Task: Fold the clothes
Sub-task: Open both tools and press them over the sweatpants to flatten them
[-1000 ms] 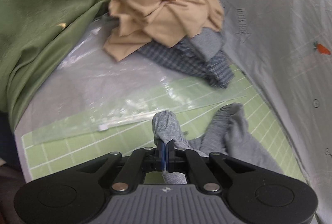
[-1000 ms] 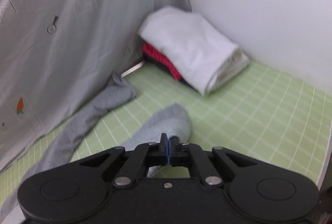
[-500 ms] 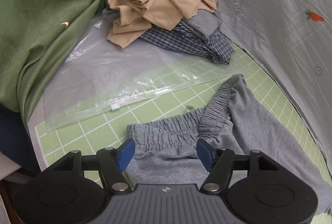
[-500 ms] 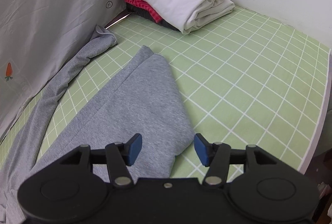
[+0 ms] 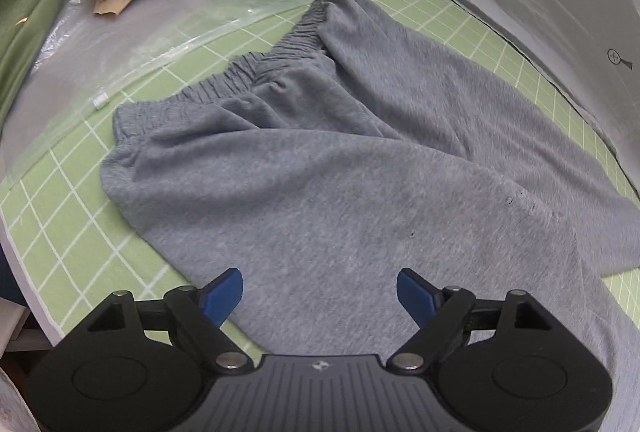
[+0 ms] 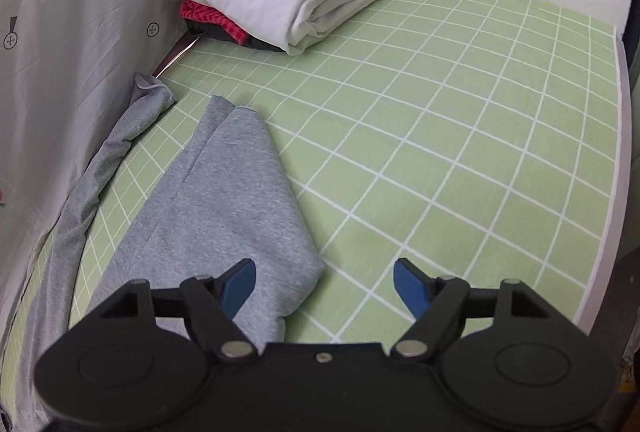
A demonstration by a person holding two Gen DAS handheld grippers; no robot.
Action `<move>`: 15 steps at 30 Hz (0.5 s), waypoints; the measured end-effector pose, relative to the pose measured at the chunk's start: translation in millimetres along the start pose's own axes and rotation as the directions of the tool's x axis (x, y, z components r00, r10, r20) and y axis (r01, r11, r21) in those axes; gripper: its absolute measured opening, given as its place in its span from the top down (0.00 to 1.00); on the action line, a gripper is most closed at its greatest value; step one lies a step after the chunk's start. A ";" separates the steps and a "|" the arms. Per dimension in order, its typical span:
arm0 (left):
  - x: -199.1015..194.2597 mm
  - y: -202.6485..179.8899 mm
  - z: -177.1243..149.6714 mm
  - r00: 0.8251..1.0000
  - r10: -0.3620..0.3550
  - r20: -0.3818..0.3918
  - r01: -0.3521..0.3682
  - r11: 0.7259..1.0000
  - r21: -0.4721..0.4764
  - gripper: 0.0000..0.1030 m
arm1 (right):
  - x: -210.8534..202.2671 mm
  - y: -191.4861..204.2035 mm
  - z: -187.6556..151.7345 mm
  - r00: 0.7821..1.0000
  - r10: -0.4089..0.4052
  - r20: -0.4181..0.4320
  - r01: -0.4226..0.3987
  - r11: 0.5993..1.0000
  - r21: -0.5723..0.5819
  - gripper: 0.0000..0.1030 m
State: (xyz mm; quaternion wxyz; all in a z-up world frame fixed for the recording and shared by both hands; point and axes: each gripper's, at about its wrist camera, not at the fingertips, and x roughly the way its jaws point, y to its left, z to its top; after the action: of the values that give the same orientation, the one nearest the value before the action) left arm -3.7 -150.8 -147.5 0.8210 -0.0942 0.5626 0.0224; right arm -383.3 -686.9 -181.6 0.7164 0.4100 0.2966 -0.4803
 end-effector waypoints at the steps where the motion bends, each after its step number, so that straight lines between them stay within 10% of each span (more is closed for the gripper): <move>1: 5.4 -7.4 1.9 1.000 0.002 -0.008 -0.002 1.000 0.007 0.18 | 5.6 2.6 4.7 1.000 -0.007 0.005 0.007 1.000 -0.014 0.29; 15: 58.6 -73.2 9.5 0.987 0.127 -0.102 -0.117 0.988 0.101 0.06 | 94.7 57.3 68.3 1.000 -0.027 0.009 0.027 0.998 -0.064 0.30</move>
State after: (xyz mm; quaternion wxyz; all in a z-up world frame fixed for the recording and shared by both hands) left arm 36.9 -224.9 -189.1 0.7901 -0.0215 0.6112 0.0407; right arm -293.4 -777.0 -208.6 0.7238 0.3809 0.3142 -0.4819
